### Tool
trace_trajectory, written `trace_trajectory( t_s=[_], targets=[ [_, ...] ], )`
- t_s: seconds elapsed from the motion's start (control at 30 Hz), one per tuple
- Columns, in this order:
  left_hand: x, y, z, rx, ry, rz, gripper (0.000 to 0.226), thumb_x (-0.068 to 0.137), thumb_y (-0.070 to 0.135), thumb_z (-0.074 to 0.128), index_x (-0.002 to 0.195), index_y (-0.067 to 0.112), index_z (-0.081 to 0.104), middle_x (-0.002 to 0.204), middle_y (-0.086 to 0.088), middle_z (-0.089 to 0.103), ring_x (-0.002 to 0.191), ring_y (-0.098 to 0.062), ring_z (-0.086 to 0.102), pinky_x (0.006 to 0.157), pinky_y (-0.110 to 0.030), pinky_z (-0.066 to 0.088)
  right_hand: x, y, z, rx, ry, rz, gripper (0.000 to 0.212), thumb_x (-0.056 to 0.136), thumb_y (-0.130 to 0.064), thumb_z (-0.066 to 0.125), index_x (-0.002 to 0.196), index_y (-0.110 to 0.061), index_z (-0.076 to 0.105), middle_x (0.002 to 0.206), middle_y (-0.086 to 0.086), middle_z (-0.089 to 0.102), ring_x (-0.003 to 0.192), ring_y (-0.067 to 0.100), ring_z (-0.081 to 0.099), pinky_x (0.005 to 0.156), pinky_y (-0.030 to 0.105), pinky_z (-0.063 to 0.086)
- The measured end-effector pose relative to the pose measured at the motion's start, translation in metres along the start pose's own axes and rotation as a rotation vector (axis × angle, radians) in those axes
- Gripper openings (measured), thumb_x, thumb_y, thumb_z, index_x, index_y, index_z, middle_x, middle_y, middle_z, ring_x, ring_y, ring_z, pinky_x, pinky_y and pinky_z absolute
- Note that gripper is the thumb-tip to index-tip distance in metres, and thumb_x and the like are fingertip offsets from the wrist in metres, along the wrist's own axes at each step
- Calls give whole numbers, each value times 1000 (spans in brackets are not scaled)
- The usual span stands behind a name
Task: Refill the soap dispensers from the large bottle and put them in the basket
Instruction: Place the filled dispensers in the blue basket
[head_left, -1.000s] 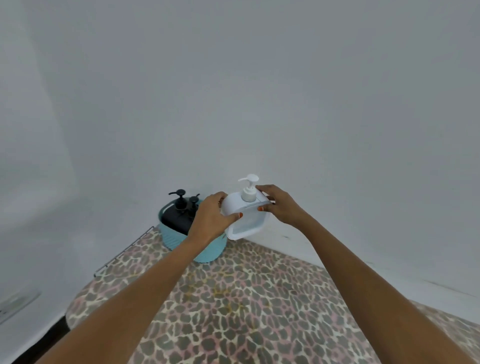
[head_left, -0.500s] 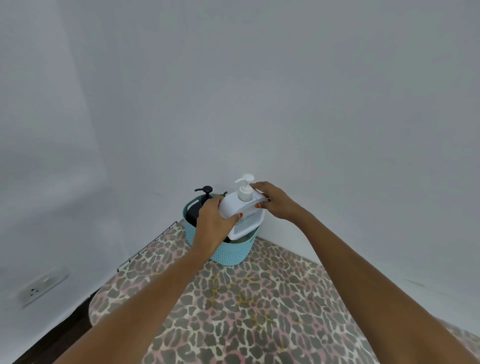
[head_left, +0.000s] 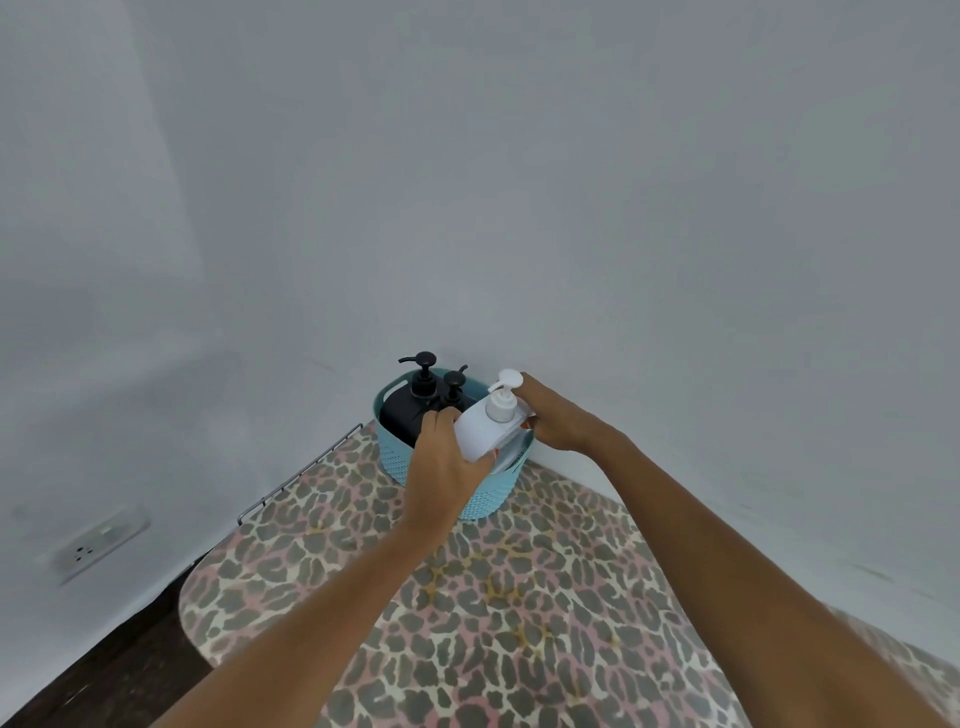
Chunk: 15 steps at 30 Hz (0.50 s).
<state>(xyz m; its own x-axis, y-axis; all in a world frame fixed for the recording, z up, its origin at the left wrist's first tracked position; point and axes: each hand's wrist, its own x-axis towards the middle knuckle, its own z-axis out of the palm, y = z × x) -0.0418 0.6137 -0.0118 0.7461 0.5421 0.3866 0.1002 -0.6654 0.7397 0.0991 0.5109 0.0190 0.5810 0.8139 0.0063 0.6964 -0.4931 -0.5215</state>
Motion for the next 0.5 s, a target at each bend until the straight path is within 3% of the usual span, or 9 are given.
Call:
trace_trajectory(
  t_s=[0.13,0.33,0.5],
  targets=[
    [0,-3,1,166,-30,31,53,72,26,74,113,0,51,109,-16,52,101,-29,52,74,-33,46,2,5,7,-33,-11,-1,54,85,13,38,135,-8,31,133,11,40,112,16,37,95,28,33],
    [2,-1,4,303,-132,-11,49,80,31,65,115,3,45,114,-12,47,102,-23,45,76,-22,33,8,12,20,-59,-25,2,59,83,14,37,136,-13,33,131,8,43,113,24,43,96,38,39],
    [7,4,6,385,-183,-26,45,84,32,60,114,4,42,117,-12,44,86,-15,30,76,-19,25,10,16,27,-52,-16,4,58,83,13,37,135,-13,34,129,8,45,108,25,46,93,40,42]
  ],
)
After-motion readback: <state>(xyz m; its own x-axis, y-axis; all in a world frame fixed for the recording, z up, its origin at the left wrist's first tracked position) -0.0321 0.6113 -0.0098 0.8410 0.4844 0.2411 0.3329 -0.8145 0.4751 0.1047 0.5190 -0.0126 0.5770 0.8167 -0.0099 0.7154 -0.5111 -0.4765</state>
